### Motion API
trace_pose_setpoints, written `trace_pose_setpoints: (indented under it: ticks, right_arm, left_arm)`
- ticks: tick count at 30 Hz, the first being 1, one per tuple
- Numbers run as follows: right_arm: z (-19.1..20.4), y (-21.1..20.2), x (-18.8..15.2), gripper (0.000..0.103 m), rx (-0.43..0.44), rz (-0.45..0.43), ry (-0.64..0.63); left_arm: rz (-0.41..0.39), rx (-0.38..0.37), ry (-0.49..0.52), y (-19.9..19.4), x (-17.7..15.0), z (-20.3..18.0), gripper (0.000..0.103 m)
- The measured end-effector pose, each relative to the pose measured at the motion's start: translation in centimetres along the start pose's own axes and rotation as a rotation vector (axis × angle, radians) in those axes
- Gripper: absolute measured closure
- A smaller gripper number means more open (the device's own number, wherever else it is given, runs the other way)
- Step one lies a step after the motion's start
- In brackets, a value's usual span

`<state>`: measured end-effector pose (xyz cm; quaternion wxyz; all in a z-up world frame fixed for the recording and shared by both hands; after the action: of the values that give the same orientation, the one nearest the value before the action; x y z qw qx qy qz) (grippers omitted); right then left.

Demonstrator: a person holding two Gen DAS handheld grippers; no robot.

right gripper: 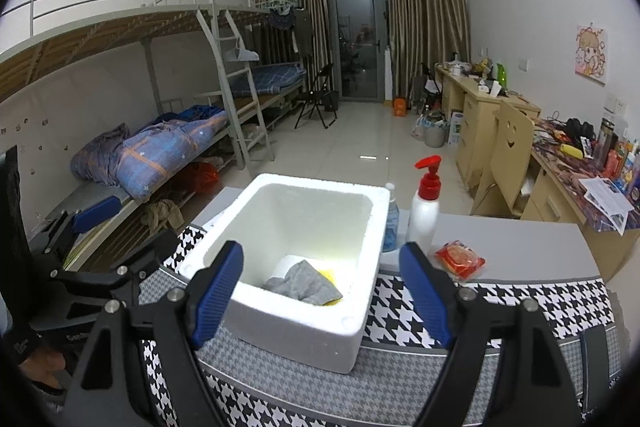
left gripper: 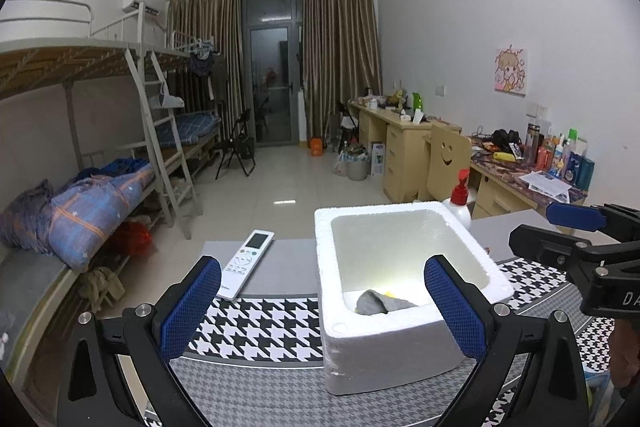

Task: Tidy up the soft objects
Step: 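Withdraw both tools from the foam box back toward the table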

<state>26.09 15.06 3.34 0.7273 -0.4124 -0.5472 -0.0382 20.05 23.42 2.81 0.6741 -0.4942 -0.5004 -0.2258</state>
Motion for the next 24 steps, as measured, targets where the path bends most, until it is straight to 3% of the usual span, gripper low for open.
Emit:
trace_pose_setpoints:
  ticks: [24]
  right_arm:
    - [-1.0,-5.7,-3.2,0.019,-0.028,-0.107,0.003]
  left_arm:
    - [-0.098,-0.114,0.032,-6.3,-0.7,-4.0,0.001]
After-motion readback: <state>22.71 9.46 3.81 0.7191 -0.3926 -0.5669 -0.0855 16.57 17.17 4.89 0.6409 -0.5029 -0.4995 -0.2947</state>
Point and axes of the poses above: each gripper's, at about its wrist camera, not at the fingertips, and y roughly the way its jaws point, z to its left, x to its top, the point moved 10 cm from there along y, roughly the way its jaws point, and after that the axes turned 3 degrees about z, right-handed, at the moved point
